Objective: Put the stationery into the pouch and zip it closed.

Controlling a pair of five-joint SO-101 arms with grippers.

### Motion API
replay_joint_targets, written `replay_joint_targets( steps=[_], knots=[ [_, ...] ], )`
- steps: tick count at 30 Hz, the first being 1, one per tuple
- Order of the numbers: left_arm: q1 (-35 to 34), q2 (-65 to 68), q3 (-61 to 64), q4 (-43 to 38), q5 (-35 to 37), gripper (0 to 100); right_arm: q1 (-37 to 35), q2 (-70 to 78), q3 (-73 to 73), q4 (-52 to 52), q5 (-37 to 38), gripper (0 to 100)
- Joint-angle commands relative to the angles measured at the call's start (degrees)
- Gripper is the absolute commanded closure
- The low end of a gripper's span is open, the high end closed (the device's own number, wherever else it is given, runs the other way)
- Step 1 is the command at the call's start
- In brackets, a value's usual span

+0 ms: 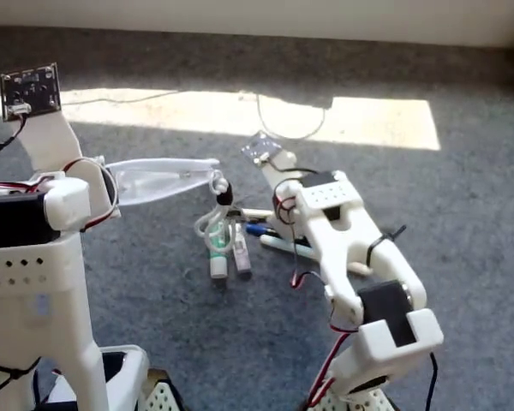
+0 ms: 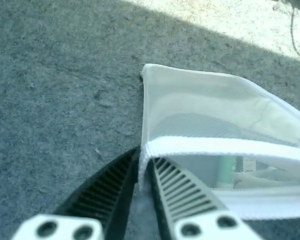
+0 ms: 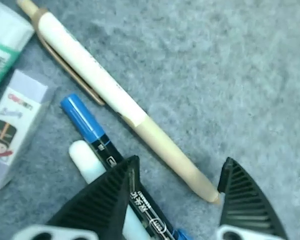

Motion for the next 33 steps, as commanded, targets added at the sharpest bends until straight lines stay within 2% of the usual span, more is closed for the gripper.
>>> replay_joint_targets(
  steps=[1, 8, 12, 17, 28, 33],
  knots=[
    [-0.4, 0.6, 0.2, -1.1, 0.2, 99, -0.7, 0.4, -3.8, -1.1, 0.8, 77.9],
    [-0.6, 0.6, 0.3, -1.1, 0.2, 99, -0.4, 4.7, -6.5, -1.1, 1.0, 85.4],
    [-0.6, 0.6, 0.3, -1.1, 0.2, 99, 0.8, 5.3, -6.5, -1.0, 6.4, 91.7],
    [-0.7, 0.6, 0.3, -1.1, 0.2, 99, 4.4, 5.2, -7.2, 4.9, 7.6, 97.8],
    [-0.7, 0.6, 0.3, -1.1, 0.2, 99, 12.2, 5.5, -15.4, 14.8, 8.5, 98.4],
    [-0.7, 0.6, 0.3, -1.1, 0.2, 99, 13.1, 5.6, -15.9, 16.2, 8.5, 95.3]
  ],
)
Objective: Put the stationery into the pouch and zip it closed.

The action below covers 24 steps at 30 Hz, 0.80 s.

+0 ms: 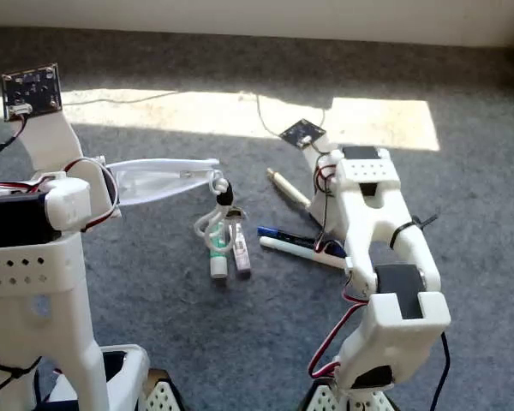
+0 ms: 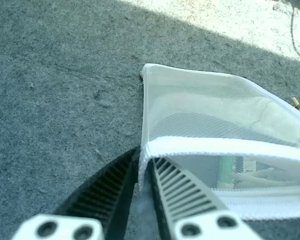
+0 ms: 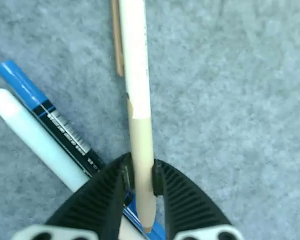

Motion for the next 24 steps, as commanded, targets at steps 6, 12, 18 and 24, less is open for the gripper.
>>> replay_joint_targets(
  steps=[6, 12, 18, 24],
  knots=[
    [-0.7, 0.6, 0.3, -1.1, 0.2, 99, -0.9, -0.7, -3.3, 1.3, 0.4, 83.4],
    [-0.7, 0.6, 0.3, -1.1, 0.2, 99, -5.1, -0.3, -6.8, 0.1, -4.7, 83.4],
    [-0.7, 0.6, 0.4, -1.1, 0.2, 99, -8.2, -0.3, -7.1, -6.8, -8.2, 83.4],
    [-0.7, 0.6, 0.9, -1.1, 0.2, 99, -10.3, -0.2, -6.9, -10.6, -8.3, 83.5]
  ],
)
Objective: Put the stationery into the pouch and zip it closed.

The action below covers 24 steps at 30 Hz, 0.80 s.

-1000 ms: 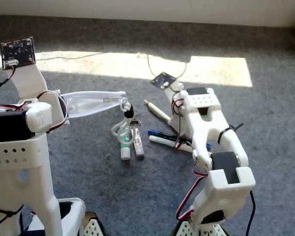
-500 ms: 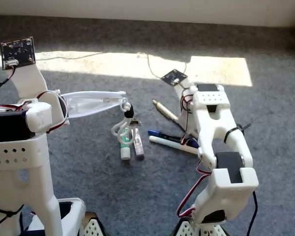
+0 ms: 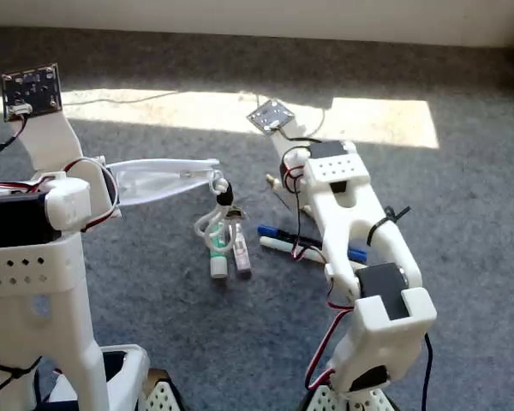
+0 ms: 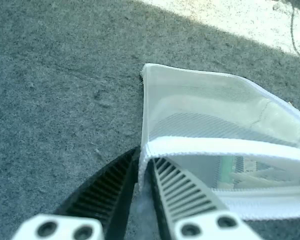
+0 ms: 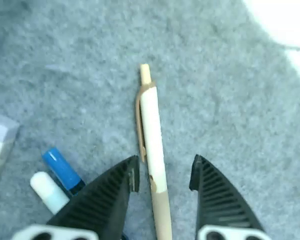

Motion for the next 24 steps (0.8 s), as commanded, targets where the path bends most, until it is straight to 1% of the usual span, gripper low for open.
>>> replay_joint_targets(
  steps=[1, 5, 11, 16, 22, 24],
  knots=[
    [-0.7, 0.6, 0.8, -1.1, 0.2, 99, -1.2, -0.8, -2.9, -2.2, -0.7, 83.5],
    [-0.7, 0.6, 0.8, -1.1, 0.1, 99, -1.8, 1.4, -3.2, -3.5, -3.3, 83.5],
    [-0.7, 0.6, 0.8, -1.1, 0.1, 99, -1.5, 9.5, -3.6, -4.9, -3.3, 83.5],
    [-0.7, 0.6, 0.8, -1.1, 0.1, 99, -1.5, 10.2, -3.6, -4.8, -3.2, 84.2],
    [-0.7, 0.6, 0.8, -1.1, 0.1, 99, -1.4, 10.2, -3.6, -4.7, -3.1, 99.6],
    [-0.7, 0.6, 0.8, -1.1, 0.1, 99, -0.5, 10.0, -3.6, -4.6, -3.1, 99.1]
  ],
)
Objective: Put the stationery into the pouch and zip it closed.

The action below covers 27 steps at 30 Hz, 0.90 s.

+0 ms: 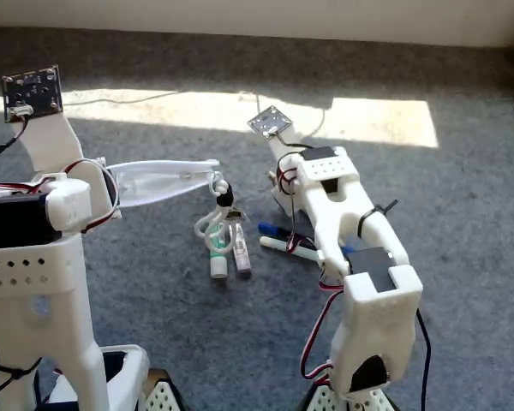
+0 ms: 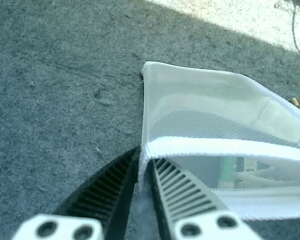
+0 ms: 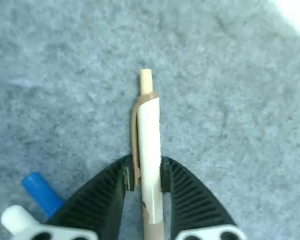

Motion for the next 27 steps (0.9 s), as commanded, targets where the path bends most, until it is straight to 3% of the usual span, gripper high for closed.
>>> replay_joint_targets(
  steps=[1, 14, 27],
  knots=[
    [-0.7, 0.7, 0.3, -1.1, 0.1, 99, 0.2, -0.2, -1.3, 0.0, -0.2, 99.2],
    [-0.6, 0.7, 0.3, -1.1, 0.1, 99, 3.2, -11.8, -0.7, 1.6, -0.9, 99.3],
    [-0.4, 0.7, 0.3, -1.1, 0.1, 99, 7.3, -24.7, -0.6, 7.3, -11.1, 99.3]
  ],
)
